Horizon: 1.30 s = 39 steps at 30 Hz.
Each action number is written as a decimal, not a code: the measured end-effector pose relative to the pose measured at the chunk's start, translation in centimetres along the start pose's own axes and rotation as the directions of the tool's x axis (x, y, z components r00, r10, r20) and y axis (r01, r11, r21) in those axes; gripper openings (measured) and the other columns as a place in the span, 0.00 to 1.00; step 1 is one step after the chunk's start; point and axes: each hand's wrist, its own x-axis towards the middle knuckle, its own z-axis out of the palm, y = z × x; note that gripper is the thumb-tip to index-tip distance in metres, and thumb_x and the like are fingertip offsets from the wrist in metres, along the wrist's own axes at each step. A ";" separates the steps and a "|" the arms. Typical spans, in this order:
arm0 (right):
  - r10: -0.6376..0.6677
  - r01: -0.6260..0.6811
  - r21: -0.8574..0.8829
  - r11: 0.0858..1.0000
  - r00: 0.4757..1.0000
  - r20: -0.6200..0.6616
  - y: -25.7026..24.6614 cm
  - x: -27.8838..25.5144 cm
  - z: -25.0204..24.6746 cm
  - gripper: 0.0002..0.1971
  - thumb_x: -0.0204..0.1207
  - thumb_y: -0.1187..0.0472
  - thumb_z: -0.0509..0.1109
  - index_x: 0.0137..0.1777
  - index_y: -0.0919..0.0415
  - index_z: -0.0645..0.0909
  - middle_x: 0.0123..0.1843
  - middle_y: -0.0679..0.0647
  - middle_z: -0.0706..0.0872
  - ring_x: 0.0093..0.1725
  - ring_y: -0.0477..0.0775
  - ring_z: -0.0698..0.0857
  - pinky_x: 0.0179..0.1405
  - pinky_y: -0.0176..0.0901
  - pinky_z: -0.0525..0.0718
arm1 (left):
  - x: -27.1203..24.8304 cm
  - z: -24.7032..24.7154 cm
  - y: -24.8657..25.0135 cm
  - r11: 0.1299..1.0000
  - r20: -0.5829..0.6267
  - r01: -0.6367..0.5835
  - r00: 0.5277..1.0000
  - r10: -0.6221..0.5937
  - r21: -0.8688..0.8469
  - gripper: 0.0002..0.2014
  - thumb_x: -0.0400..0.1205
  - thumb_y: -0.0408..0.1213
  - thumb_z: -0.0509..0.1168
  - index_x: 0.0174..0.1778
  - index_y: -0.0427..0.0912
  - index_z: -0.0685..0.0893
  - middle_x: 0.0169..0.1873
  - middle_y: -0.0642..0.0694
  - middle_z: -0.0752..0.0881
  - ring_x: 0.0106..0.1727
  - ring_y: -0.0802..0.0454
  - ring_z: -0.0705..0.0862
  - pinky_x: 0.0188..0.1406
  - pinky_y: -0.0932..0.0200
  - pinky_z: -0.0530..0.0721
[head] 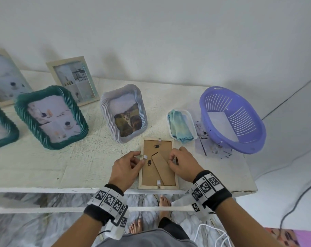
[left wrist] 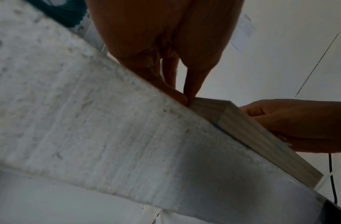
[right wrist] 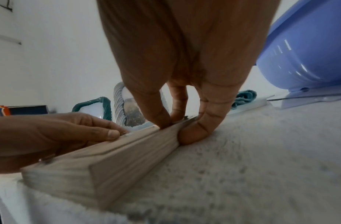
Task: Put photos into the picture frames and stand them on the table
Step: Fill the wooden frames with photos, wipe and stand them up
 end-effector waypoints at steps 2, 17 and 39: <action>0.010 -0.009 -0.015 1.000 1.000 0.011 -0.1 0.1 0.0 0.03 0.78 0.59 0.67 0.49 0.56 0.76 0.49 0.53 0.73 0.42 0.52 0.78 0.36 0.31 0.70 | 0.1 0.0 -0.1 1.000 0.012 -0.003 1.000 0.003 0.000 0.13 0.80 0.44 0.73 0.60 0.48 0.86 0.35 0.56 0.86 0.37 0.62 0.85 0.40 0.66 0.85; -0.030 0.036 0.084 0.996 0.997 -0.072 0.1 -0.4 0.8 0.24 0.76 0.67 0.62 0.71 0.55 0.64 0.38 0.41 0.67 0.35 0.39 0.70 0.32 0.34 0.65 | 0.9 0.2 0.4 0.994 -0.033 -0.015 0.999 0.019 0.106 0.10 0.78 0.47 0.74 0.48 0.47 0.84 0.34 0.57 0.85 0.35 0.63 0.83 0.37 0.67 0.80; -0.026 -0.005 -0.163 0.987 0.982 -0.185 -2.8 2.6 -1.0 0.19 0.82 0.49 0.62 0.68 0.59 0.74 0.60 0.56 0.75 0.54 0.56 0.79 0.53 0.47 0.80 | 1.0 -0.8 -0.8 0.998 0.026 -0.054 0.998 0.054 0.010 0.11 0.80 0.46 0.71 0.56 0.50 0.85 0.32 0.56 0.85 0.36 0.61 0.84 0.43 0.56 0.86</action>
